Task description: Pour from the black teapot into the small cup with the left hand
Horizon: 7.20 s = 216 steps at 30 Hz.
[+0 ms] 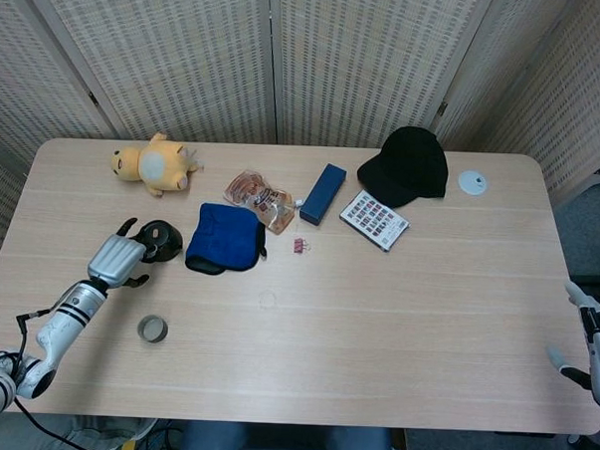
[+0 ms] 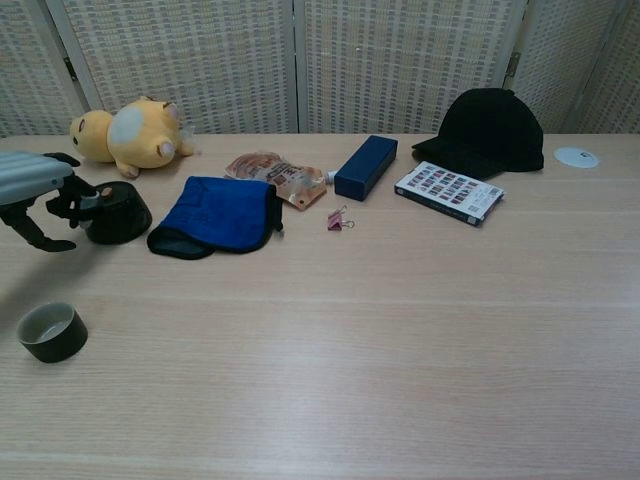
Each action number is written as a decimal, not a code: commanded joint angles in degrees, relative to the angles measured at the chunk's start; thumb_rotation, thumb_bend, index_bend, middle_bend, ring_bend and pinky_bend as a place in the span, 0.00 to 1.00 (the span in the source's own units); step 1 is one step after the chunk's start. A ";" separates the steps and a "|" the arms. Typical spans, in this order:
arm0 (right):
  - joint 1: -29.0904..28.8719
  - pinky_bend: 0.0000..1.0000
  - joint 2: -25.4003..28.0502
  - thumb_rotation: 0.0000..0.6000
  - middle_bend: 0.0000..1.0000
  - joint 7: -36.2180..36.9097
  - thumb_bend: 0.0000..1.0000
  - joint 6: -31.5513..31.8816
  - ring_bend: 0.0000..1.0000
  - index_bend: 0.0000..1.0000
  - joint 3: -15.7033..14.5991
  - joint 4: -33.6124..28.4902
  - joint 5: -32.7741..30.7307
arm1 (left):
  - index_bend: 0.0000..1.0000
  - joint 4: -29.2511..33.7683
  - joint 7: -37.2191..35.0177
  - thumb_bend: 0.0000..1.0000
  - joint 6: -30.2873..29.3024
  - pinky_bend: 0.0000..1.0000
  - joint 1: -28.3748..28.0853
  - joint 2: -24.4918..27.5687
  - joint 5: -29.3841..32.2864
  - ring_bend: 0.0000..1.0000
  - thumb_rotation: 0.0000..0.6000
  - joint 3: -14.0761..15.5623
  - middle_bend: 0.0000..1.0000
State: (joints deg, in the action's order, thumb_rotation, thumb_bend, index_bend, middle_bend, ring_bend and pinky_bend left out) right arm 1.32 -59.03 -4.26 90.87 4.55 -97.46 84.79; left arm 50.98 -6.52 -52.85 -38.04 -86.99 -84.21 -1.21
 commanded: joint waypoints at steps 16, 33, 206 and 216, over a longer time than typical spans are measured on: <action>0.23 0.18 -0.18 1.00 0.28 0.11 0.16 0.16 0.16 0.16 0.00 0.17 0.00 | 0.53 3.21 3.63 0.27 3.44 0.00 0.02 1.45 2.04 0.47 1.00 0.19 0.53; 0.36 0.18 -0.27 1.00 0.28 0.24 0.16 0.28 0.16 0.16 0.23 0.28 -0.28 | 0.68 5.04 5.87 0.27 7.42 0.00 -1.11 2.21 4.89 0.59 1.00 -0.82 0.67; -2.86 0.18 1.98 1.00 0.28 -2.37 0.16 -0.89 0.16 0.16 3.06 -3.88 -1.48 | 1.00 19.17 18.44 0.47 -26.84 0.28 15.89 7.31 -10.38 0.95 0.72 1.62 1.00; -2.50 0.18 2.04 1.00 0.28 -2.46 0.16 -0.35 0.16 0.16 2.88 -4.08 -1.57 | 1.00 15.73 19.70 0.47 -28.49 0.28 15.60 5.57 -13.70 0.95 0.79 2.69 1.00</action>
State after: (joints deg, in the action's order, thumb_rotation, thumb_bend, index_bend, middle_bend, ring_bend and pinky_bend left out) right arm -1.17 -56.99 -6.73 90.53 7.43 -101.55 83.22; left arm 66.82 13.05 -81.31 -22.40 -81.33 -97.79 1.35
